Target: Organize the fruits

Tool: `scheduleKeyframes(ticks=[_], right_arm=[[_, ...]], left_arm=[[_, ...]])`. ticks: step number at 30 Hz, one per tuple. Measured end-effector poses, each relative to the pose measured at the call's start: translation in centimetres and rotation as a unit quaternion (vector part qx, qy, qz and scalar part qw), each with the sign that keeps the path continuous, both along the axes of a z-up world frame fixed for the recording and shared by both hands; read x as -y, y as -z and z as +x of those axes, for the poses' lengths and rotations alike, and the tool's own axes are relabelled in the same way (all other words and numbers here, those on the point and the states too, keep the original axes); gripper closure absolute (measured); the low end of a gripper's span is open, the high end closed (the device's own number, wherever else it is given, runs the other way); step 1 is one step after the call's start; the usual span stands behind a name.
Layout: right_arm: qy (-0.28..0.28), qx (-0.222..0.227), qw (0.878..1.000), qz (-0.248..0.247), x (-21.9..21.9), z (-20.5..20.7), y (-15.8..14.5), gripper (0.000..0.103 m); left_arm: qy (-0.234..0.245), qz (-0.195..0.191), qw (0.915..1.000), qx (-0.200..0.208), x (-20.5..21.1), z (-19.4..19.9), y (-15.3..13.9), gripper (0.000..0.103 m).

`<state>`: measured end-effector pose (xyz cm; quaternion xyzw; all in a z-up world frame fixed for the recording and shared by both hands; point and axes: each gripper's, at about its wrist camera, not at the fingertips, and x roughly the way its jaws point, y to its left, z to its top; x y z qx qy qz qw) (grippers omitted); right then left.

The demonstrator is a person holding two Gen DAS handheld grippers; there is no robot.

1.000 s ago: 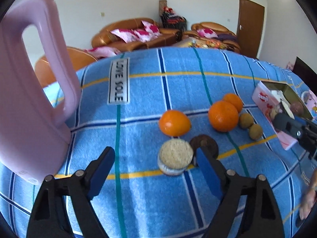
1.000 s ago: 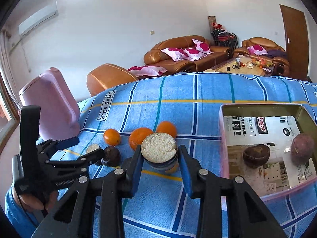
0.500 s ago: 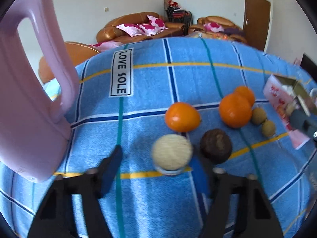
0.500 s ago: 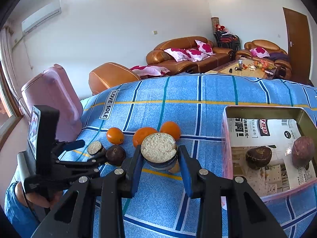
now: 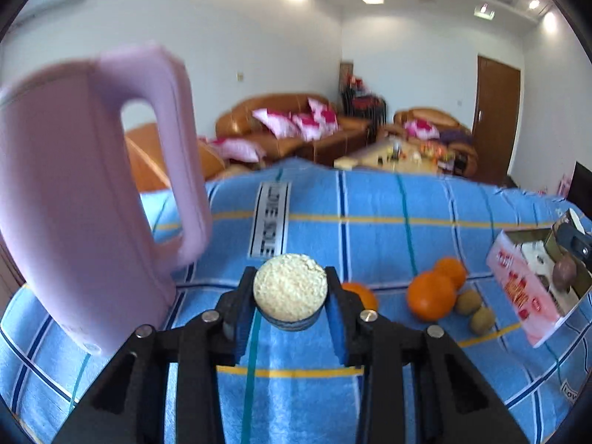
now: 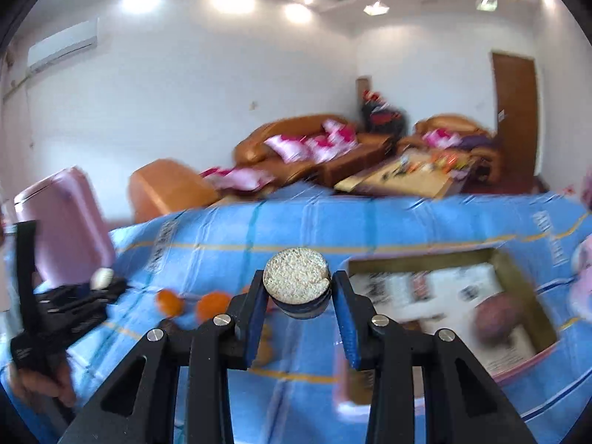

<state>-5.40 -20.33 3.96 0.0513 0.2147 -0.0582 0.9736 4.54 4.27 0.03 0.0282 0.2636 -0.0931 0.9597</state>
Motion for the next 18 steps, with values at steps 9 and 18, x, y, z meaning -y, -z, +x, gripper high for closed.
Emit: scheduleKeyframes(ticks=[9,18], right_arm=[[0.000,-0.018,0.999,-0.048,1.4,-0.8,1.1,0.066],[-0.005,-0.020,0.999,-0.044,3.2,-1.9,1.2,0.066]], left_arm=[[0.008,-0.009,0.9996,0.025,1.8,-1.3,-0.3,0.066],[0.030,-0.017,0.9994,0.009,2.7,-2.2,-1.2,0.066]])
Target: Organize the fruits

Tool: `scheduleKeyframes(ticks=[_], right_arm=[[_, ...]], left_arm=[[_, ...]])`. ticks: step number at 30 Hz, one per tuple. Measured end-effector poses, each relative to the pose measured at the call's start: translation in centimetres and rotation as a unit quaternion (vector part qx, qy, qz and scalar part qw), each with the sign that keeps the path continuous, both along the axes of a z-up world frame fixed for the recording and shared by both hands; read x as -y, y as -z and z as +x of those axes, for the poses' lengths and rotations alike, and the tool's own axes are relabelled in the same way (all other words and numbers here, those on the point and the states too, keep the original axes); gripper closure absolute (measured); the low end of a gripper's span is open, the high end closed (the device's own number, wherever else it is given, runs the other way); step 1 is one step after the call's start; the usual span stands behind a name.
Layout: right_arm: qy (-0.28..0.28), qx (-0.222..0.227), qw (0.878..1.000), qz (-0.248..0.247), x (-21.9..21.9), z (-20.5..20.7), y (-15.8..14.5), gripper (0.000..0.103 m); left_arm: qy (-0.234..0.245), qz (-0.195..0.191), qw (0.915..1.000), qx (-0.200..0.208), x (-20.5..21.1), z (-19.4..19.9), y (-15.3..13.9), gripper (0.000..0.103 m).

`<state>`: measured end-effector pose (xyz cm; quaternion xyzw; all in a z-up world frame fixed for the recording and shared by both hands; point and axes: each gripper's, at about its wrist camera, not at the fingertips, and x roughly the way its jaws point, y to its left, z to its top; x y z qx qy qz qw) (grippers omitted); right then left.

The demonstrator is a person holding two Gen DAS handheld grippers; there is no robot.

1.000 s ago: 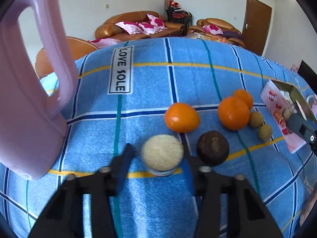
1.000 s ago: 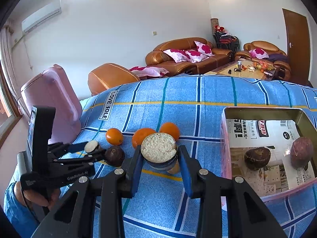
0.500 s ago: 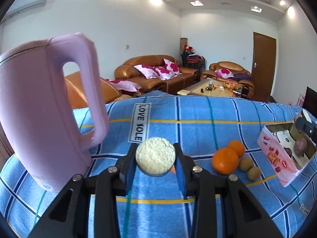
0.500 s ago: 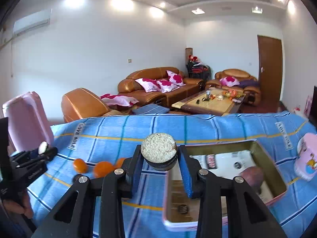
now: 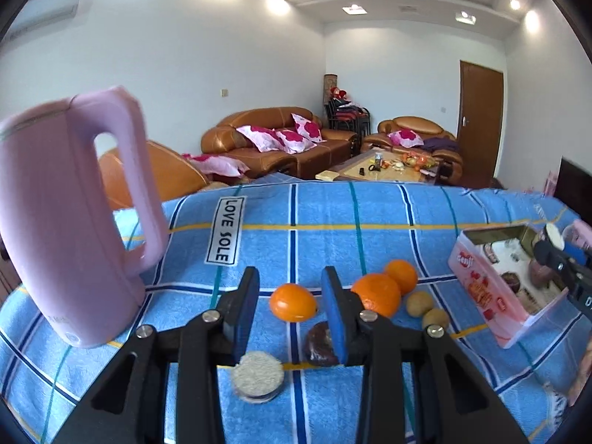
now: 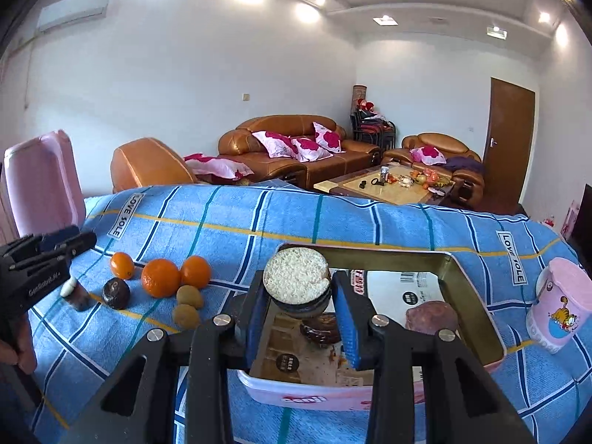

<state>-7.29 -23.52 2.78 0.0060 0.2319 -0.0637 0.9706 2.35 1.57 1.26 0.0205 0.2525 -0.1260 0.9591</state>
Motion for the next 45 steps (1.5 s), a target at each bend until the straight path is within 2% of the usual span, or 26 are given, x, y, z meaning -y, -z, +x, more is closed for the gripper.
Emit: scheduleKeyframes(ticks=[6,9,12,14,15,16,19,21,22,23,24,25,26,29,32,35,41,45], right_arm=[[-0.013,0.002,1.000,0.014,-0.2,-0.3,-0.3,0.066],[-0.024,0.007,1.000,0.010,-0.7,-0.5,-0.6,0.066],[-0.029,0.011,1.000,0.002,-1.1,-0.7,-0.8,0.066],[-0.029,0.009,1.000,0.001,-1.2,-0.6,-0.8,0.066],[-0.030,0.007,1.000,0.001,-1.2,-0.5,-0.7,0.066],[-0.029,0.005,1.000,0.004,-1.1,-0.5,-0.6,0.066],[-0.025,0.000,1.000,0.013,-0.7,-0.3,-0.5,0.066],[-0.024,-0.003,0.999,0.023,-0.4,-0.1,-0.5,0.066],[-0.022,-0.004,0.999,0.030,-0.1,-0.1,-0.5,0.066],[-0.021,-0.003,0.999,0.033,0.0,-0.1,-0.5,0.066],[-0.020,-0.002,0.999,0.036,0.1,-0.1,-0.6,0.066],[-0.019,-0.001,0.999,0.038,0.2,-0.1,-0.6,0.066],[-0.019,0.001,0.999,0.039,0.3,-0.2,-0.7,0.066],[-0.019,0.006,0.999,0.042,0.6,-0.3,-1.1,0.066],[-0.018,0.018,0.999,0.044,1.1,-0.7,-1.7,0.066],[-0.010,0.036,0.998,0.044,2.1,-1.4,-2.7,0.066],[0.019,0.061,0.997,0.040,5.3,-2.3,-4.0,0.066],[0.042,0.060,0.997,0.017,7.7,-2.7,-3.7,0.066]], left_arm=[[-0.021,-0.059,0.9968,-0.050,-6.0,0.7,-1.4,0.066],[-0.048,-0.040,0.9964,-0.057,-7.6,1.0,-1.5,0.066],[-0.011,-0.018,0.9956,-0.091,-6.4,0.9,-0.2,0.066],[0.012,0.013,0.9946,-0.102,-4.5,0.3,1.0,0.062],[0.020,0.022,0.9938,-0.107,-3.8,0.2,1.4,0.056],[0.024,0.033,0.9928,-0.113,-2.8,0.1,2.1,0.052],[0.032,0.039,0.9904,-0.129,-1.5,0.5,3.4,0.051],[0.025,0.065,0.9878,-0.140,-0.8,0.9,4.2,0.051],[0.016,0.082,0.9856,-0.147,-0.5,1.2,4.8,0.053],[0.012,0.082,0.9838,-0.159,-0.6,1.5,5.0,0.055],[0.008,0.077,0.9831,-0.166,-0.8,1.7,5.1,0.065],[0.005,0.069,0.9825,-0.173,-1.1,1.9,5.2,0.067],[0.004,0.058,0.9833,-0.173,-1.5,2.0,5.1,0.067],[0.002,0.060,0.9837,-0.170,-1.6,1.8,5.0,0.067],[-0.006,0.074,0.9877,-0.138,-1.0,0.9,4.2,0.067],[0.004,0.066,0.9918,-0.109,0.4,-0.1,2.5,0.067],[0.053,0.045,0.9962,-0.053,5.6,-1.9,-0.9,0.067],[0.090,0.032,0.9946,-0.041,9.7,-2.6,-1.7,0.067]])
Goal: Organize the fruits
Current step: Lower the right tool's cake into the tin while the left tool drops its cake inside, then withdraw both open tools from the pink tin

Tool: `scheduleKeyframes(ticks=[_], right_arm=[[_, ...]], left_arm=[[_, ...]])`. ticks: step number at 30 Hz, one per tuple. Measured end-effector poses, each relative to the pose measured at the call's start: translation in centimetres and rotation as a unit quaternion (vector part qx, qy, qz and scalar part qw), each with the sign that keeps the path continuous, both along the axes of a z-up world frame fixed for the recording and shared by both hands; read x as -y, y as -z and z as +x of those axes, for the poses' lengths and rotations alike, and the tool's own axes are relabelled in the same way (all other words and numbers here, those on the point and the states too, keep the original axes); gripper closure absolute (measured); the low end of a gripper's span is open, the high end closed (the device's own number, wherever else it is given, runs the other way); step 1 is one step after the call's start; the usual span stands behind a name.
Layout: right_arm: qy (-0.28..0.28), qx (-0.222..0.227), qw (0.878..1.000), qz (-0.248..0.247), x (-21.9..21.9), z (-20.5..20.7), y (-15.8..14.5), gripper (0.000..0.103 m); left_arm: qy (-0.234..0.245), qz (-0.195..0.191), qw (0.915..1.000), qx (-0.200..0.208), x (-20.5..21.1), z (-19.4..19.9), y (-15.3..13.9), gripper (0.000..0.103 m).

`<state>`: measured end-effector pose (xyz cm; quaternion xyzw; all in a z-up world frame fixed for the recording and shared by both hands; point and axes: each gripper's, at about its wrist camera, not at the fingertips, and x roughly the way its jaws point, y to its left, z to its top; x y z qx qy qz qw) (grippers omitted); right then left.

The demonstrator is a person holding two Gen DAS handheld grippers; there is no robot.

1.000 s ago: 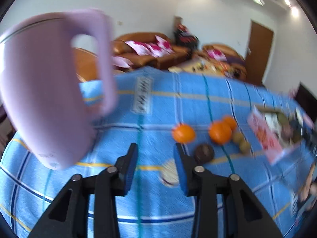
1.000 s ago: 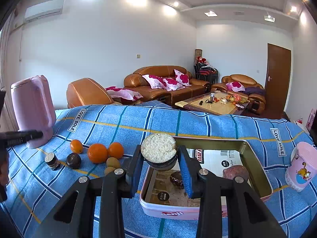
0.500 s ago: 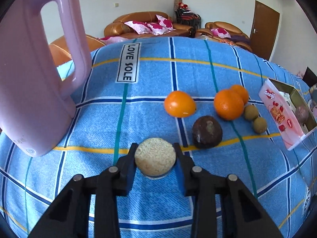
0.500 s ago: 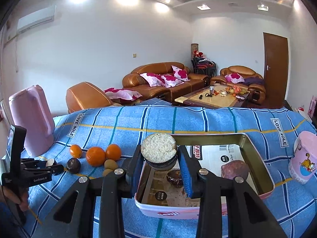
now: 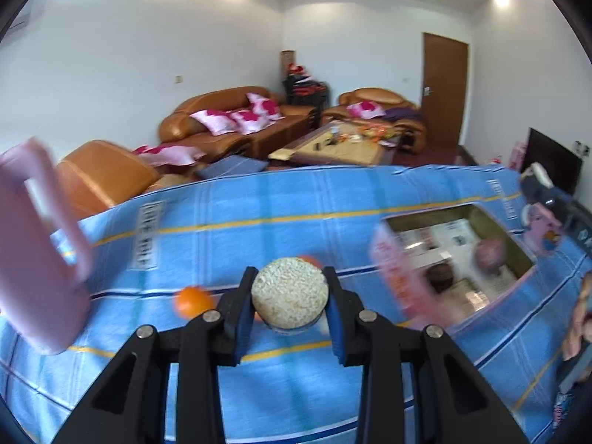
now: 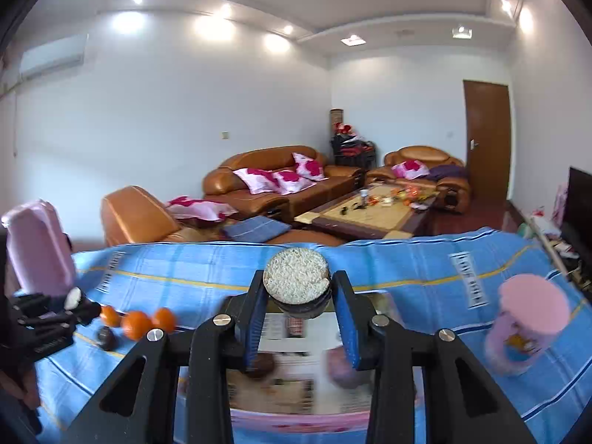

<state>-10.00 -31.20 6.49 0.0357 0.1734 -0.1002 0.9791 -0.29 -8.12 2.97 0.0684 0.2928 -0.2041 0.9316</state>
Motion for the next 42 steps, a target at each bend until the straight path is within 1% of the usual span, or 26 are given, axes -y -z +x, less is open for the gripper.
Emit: scheduleKeyframes(ticks=[3,7,11,13,15,17,21,24,28,34,38,39,40,41,42], right_arm=[[0.020,-0.013,1.000,0.011,2.5,0.1,0.5,0.066],[0.030,-0.027,0.998,0.052,5.3,0.8,1.1,0.066],[0.030,-0.047,0.996,0.068,6.3,1.8,2.0,0.066],[0.029,-0.059,0.996,0.064,6.2,2.6,2.6,0.066],[0.029,-0.072,0.995,0.056,5.8,3.3,3.3,0.065],[0.024,-0.088,0.994,0.059,5.7,4.2,4.0,0.065],[0.020,-0.105,0.992,0.071,6.0,5.0,4.8,0.065],[0.016,-0.114,0.990,0.076,5.9,5.3,5.2,0.065],[0.012,-0.125,0.990,0.070,5.5,5.7,5.8,0.065],[0.010,-0.123,0.990,0.063,5.0,5.5,5.8,0.065],[0.009,-0.108,0.991,0.079,5.3,5.0,5.4,0.065],[0.010,-0.098,0.991,0.088,5.4,4.7,5.1,0.065],[0.010,-0.088,0.992,0.094,5.5,4.5,4.8,0.065],[0.011,-0.077,0.992,0.098,5.5,4.1,4.6,0.065],[0.013,-0.066,0.993,0.098,5.6,3.8,4.3,0.061]], left_arm=[[0.022,-0.001,0.9997,0.003,3.2,-0.2,0.2,0.067],[0.047,-0.009,0.9988,-0.014,7.5,-0.4,0.6,0.067],[0.057,0.002,0.9983,-0.014,11.6,-0.5,1.4,0.067],[0.053,0.006,0.9984,-0.019,12.9,-0.6,1.8,0.067],[0.053,0.004,0.9982,-0.026,13.6,-0.9,2.3,0.067],[0.062,-0.003,0.9976,-0.031,14.2,-1.3,2.8,0.067],[0.068,0.027,0.9970,-0.024,15.0,-1.7,3.6,0.067],[0.070,0.016,0.9969,-0.032,14.6,-1.7,3.6,0.067],[0.068,0.023,0.9962,-0.049,14.7,-1.5,3.9,0.067],[0.067,0.021,0.9961,-0.054,14.9,-1.4,4.1,0.067],[0.065,0.021,0.9962,-0.053,14.9,-1.4,4.1,0.066],[0.064,0.019,0.9964,-0.051,14.9,-1.5,4.0,0.062],[0.063,0.016,0.9967,-0.049,14.8,-1.6,3.9,0.052],[0.058,0.013,0.9972,-0.046,14.7,-1.8,3.7,0.045],[0.051,0.012,0.9978,-0.041,14.7,-1.9,3.5,0.029]])
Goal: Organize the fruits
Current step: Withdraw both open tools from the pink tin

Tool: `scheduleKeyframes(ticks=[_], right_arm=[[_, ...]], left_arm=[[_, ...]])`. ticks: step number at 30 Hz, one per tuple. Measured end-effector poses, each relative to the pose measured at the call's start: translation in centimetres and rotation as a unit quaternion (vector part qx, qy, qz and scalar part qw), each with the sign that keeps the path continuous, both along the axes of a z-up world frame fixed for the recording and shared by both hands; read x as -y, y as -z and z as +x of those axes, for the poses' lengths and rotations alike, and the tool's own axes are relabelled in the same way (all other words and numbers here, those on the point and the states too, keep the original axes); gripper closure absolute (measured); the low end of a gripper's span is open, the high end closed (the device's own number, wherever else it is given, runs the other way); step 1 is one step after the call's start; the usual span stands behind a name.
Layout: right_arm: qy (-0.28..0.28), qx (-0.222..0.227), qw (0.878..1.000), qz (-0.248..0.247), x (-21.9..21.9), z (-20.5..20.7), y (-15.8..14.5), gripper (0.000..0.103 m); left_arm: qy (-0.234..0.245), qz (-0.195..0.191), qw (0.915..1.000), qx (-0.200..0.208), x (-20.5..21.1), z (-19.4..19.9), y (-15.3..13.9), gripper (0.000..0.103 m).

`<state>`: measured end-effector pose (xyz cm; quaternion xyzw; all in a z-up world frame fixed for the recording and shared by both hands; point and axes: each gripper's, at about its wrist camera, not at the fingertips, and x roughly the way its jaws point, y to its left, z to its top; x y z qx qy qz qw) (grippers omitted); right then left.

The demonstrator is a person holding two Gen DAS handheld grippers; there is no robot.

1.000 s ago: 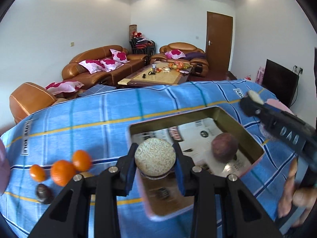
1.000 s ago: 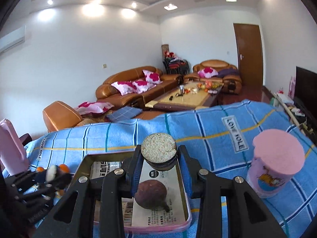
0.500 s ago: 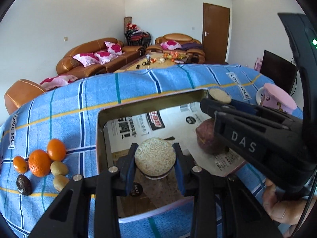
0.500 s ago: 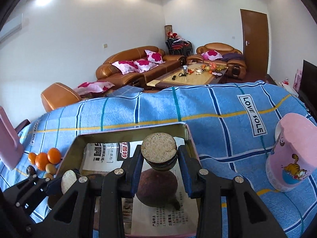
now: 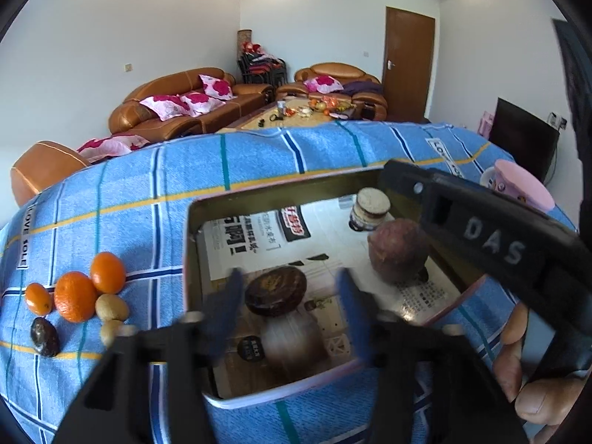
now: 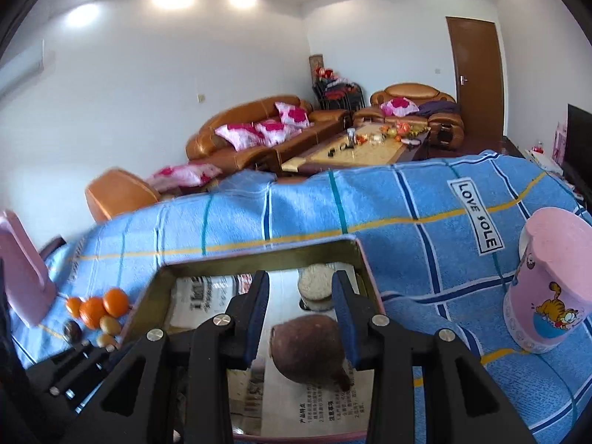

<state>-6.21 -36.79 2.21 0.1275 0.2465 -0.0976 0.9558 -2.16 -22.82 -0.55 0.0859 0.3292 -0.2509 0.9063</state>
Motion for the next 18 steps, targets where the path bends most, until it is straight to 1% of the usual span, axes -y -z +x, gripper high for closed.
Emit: scheduleKeyframes(ticks=[1,2,3,4,5,6,9,11,13,15,18], right_arm=[[0.003,0.007,1.000,-0.001,0.0,-0.2,-0.3,0.056],[0.009,0.018,1.000,-0.005,0.0,-0.5,-0.6,0.053],[0.015,0.029,0.999,-0.010,-0.1,-0.8,-0.9,0.046],[0.020,0.036,0.999,-0.014,-0.1,-1.0,-1.0,0.039],[0.024,0.045,0.999,-0.017,-0.1,-1.3,-1.2,0.037],[0.028,0.051,0.998,-0.020,-0.1,-1.5,-1.4,0.036],[0.040,0.067,0.997,-0.029,-0.1,-2.0,-1.5,0.036],[0.040,0.078,0.996,-0.033,-0.3,-2.3,-1.4,0.036],[0.038,0.095,0.994,-0.036,-0.6,-2.7,-1.4,0.036],[0.034,0.112,0.992,-0.044,-1.1,-3.2,-1.4,0.036],[0.029,0.108,0.991,-0.068,-2.1,-3.3,-1.4,0.036]], left_arm=[[-0.005,-0.002,1.0000,0.005,-0.1,-0.1,-0.2,0.021],[-0.013,-0.006,0.9998,0.013,-0.4,-0.2,-0.6,0.019],[-0.020,-0.014,0.9995,0.022,-0.7,-0.3,-1.1,0.017],[-0.024,-0.019,0.9992,0.026,-1.1,-0.3,-1.6,0.012],[-0.026,-0.022,0.9990,0.029,-1.3,-0.3,-1.8,0.009],[-0.035,-0.028,0.9984,0.034,-1.9,-0.3,-2.3,0.004],[-0.056,-0.037,0.9964,0.051,-3.5,0.0,-3.1,0.002],[-0.066,-0.026,0.9957,0.060,-4.6,0.4,-3.2,0.002],[-0.074,-0.005,0.9944,0.076,-5.6,0.9,-3.5,0.002],[-0.089,0.016,0.9909,0.100,-7.1,1.6,-3.9,0.002],[-0.109,0.019,0.9864,0.122,-9.4,2.2,-4.2,0.000]])
